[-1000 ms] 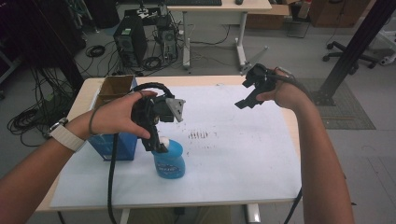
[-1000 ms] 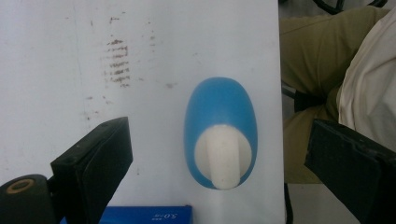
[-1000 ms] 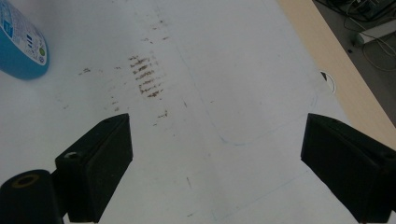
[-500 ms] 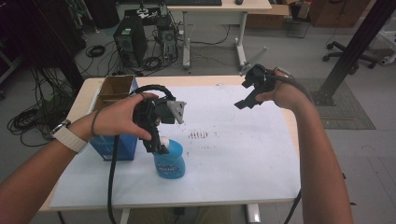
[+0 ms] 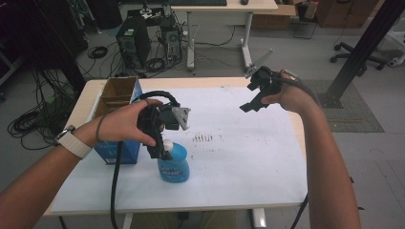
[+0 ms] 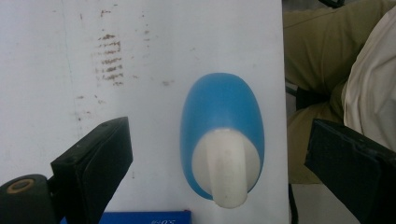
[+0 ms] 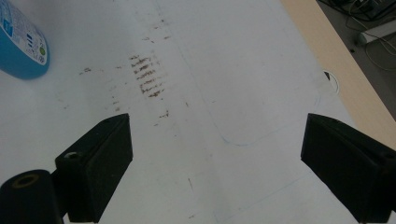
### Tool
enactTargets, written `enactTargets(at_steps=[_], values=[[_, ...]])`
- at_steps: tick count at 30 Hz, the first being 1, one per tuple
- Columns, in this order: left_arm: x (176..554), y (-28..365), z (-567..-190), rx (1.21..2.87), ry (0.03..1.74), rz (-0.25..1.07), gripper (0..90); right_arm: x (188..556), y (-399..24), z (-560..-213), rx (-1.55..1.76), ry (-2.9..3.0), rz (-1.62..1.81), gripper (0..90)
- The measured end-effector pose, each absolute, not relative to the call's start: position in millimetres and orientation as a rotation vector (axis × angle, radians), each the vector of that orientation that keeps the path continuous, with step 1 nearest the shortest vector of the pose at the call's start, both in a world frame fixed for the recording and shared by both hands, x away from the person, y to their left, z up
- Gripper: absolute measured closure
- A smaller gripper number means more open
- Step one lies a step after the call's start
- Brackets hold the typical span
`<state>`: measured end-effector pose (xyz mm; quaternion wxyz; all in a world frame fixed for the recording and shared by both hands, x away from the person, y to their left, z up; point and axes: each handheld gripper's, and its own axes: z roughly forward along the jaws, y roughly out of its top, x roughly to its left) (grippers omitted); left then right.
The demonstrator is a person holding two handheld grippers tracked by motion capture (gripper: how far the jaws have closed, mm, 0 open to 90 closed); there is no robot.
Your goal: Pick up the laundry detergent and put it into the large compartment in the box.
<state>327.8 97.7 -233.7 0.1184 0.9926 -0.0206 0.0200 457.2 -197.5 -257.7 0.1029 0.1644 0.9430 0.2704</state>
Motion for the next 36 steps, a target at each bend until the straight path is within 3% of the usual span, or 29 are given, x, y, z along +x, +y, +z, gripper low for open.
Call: enactTargets(at_steps=[36], values=[[330,102,-268,2.924,-0.029,0.026,7.9,457,-199,-259,0.488,2.786,0.795,9.4]])
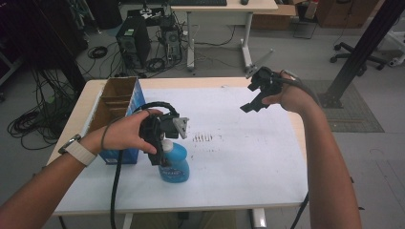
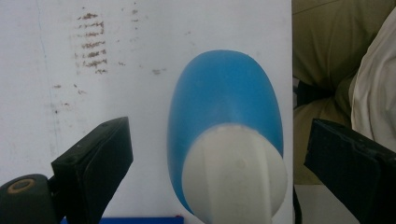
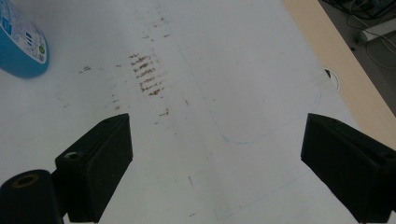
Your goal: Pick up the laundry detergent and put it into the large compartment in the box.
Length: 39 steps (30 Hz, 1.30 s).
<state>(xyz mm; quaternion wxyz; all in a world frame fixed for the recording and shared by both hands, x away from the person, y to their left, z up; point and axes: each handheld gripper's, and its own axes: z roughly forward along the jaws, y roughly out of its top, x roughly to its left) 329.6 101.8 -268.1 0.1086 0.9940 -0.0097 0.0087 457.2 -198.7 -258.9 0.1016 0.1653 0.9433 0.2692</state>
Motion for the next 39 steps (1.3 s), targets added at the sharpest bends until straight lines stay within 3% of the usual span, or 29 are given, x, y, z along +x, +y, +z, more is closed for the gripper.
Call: enactTargets(at_steps=[29,39], values=[[334,102,-286,2.932,-0.023,0.006,12.8,457,-198,-261,0.49,2.79,0.798,9.4],[334,102,-288,2.928,-0.038,-0.006,22.0,457,-198,-261,0.492,2.789,0.799,9.4]])
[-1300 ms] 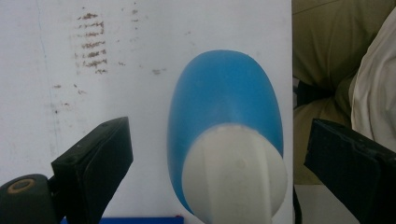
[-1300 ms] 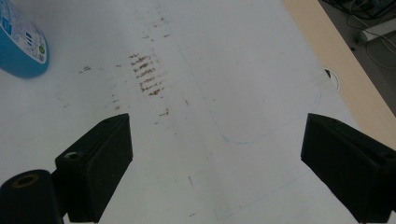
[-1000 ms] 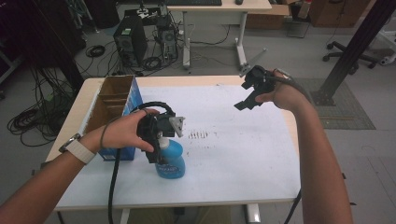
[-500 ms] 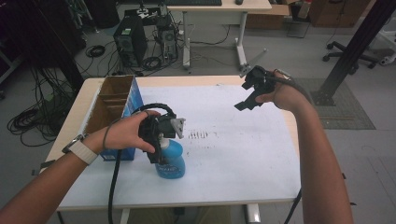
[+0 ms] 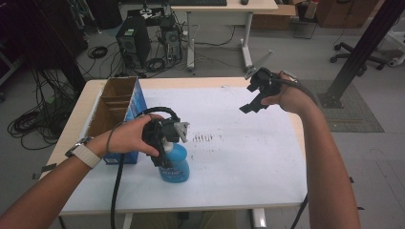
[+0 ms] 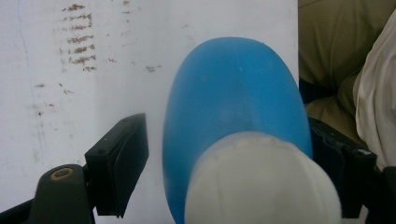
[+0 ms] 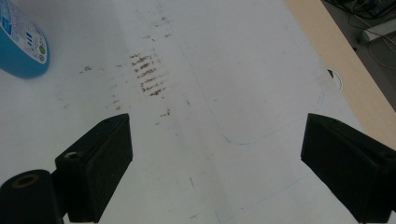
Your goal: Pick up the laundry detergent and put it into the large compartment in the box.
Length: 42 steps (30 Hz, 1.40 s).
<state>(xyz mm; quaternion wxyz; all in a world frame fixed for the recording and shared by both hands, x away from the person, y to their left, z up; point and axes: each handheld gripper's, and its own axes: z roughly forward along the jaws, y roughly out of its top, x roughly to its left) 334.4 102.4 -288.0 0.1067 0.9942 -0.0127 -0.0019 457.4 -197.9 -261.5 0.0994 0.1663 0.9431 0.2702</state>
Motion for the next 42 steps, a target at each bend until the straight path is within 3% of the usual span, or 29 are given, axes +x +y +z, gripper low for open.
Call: enactTargets(at_steps=[20,42], values=[[332.8,102.7,-288.5,2.922,-0.055,-0.024,34.8,455.8,-199.2,-260.9,0.495,2.786,0.798,9.4],[328.4,101.6,-286.1,2.942,-0.042,0.006,37.2,454.0,-201.3,-262.1,0.499,2.783,0.802,9.4]])
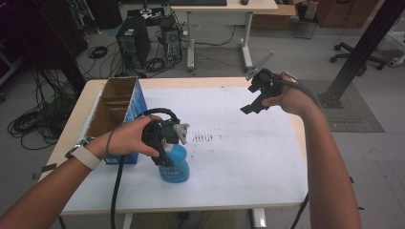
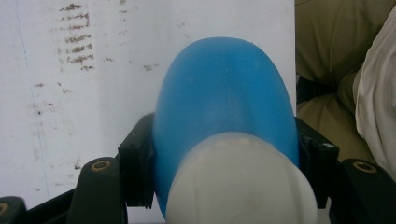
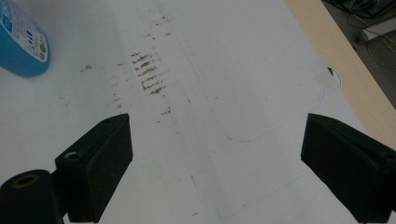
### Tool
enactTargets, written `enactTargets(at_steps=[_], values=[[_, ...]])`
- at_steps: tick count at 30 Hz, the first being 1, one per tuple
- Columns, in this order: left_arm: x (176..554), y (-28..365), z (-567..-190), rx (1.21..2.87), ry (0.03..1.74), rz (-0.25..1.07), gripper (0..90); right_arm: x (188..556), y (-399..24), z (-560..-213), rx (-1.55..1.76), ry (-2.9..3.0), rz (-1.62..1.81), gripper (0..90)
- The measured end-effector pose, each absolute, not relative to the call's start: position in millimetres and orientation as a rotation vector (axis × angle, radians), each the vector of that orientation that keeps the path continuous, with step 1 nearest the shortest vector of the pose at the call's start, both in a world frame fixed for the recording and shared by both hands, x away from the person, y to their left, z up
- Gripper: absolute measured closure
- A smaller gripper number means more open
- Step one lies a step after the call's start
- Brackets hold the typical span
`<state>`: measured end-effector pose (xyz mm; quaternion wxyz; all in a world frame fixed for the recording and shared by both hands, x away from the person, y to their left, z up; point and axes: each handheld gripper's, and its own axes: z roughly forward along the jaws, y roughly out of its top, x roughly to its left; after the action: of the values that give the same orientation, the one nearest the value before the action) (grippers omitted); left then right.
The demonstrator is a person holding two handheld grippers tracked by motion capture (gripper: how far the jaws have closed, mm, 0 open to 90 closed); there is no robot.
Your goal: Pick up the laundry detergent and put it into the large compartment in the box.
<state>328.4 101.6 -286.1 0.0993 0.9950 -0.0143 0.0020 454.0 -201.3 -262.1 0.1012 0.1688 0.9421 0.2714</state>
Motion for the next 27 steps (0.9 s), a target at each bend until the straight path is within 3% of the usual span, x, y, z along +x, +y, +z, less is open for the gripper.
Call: enactTargets(at_steps=[27], values=[[321,104,-253,2.928,0.058,0.065,37.2,450,-203,-260,0.494,2.776,0.819,9.4]])
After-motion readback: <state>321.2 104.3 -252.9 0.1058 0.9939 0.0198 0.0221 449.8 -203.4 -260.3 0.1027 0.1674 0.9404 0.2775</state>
